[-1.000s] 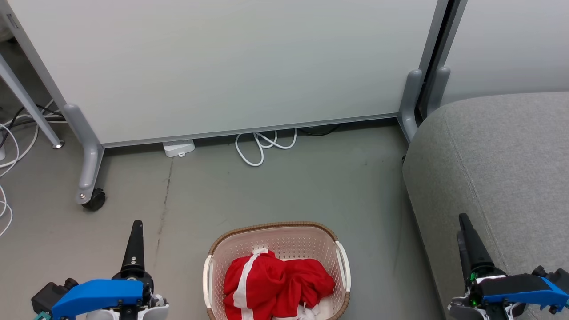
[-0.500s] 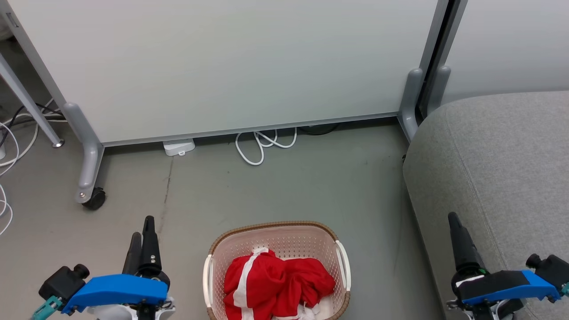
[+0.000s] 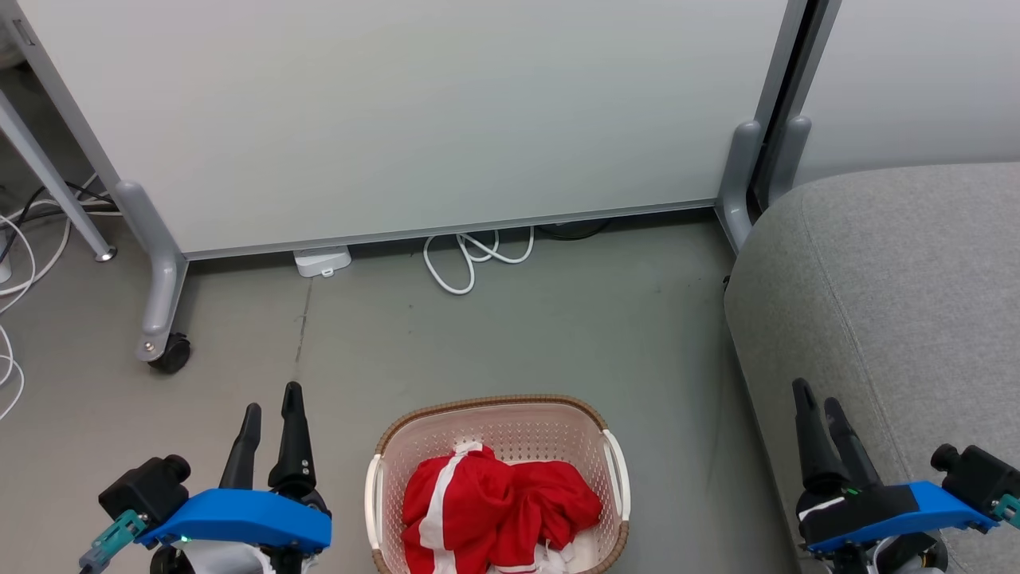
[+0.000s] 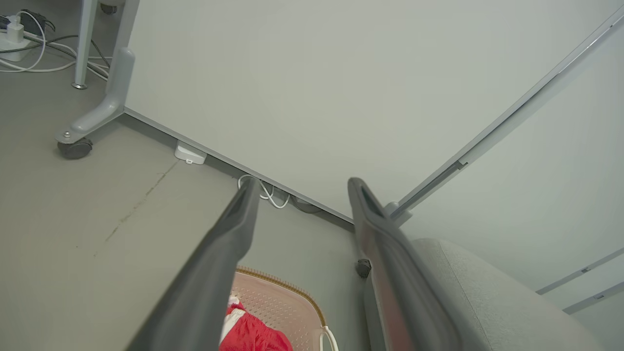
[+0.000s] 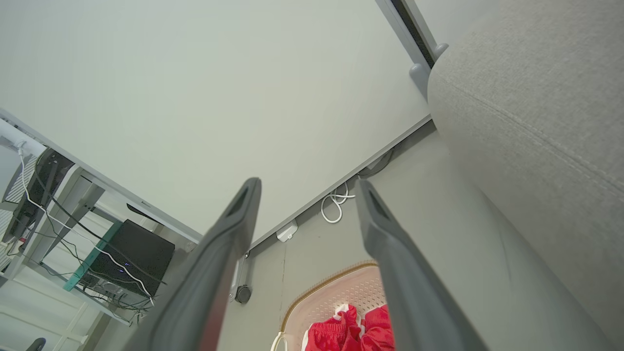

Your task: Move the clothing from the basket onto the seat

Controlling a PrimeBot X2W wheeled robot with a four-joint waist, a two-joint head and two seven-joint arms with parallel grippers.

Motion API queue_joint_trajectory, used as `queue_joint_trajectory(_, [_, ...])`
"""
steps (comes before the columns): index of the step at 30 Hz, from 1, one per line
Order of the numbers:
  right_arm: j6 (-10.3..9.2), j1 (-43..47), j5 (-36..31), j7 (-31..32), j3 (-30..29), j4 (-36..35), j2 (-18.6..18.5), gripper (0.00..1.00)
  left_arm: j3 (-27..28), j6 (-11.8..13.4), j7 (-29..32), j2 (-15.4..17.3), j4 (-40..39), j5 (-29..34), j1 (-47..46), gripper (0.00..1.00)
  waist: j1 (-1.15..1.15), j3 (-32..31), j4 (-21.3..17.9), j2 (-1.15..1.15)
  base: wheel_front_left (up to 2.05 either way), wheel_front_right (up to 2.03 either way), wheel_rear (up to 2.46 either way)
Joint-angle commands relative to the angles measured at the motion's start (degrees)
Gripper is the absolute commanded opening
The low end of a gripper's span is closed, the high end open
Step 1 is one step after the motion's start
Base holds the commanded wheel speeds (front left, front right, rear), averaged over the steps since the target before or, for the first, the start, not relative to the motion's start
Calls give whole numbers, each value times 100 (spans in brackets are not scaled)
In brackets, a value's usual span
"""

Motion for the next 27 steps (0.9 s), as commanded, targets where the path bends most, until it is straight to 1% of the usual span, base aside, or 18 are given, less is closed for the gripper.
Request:
queue_joint_trajectory(1, [8, -132, -153, -61, 24, -54, -44, 100, -39, -10, -62, 48, -50, 149, -133, 100, 0, 2, 1, 0, 0, 0, 0])
queue_joint_trajectory(4, [8, -139, -346, -103, 49, -35, -46, 100, -101, -57, -112, 77, -74, 379, -150, 100, 0, 11, 3, 0, 0, 0, 0])
queue_joint_trajectory(12, [10, -162, -835, -195, 89, 19, -50, 100, -166, -80, -236, 100, -62, 890, -162, 100, 0, 24, 21, 0, 0, 0, 0])
queue_joint_trajectory(27, [11, -155, -1716, -325, -7, 89, -57, 100, -249, -170, -459, 76, 158, 1579, -207, 100, 0, 29, 71, 0, 0, 0, 0])
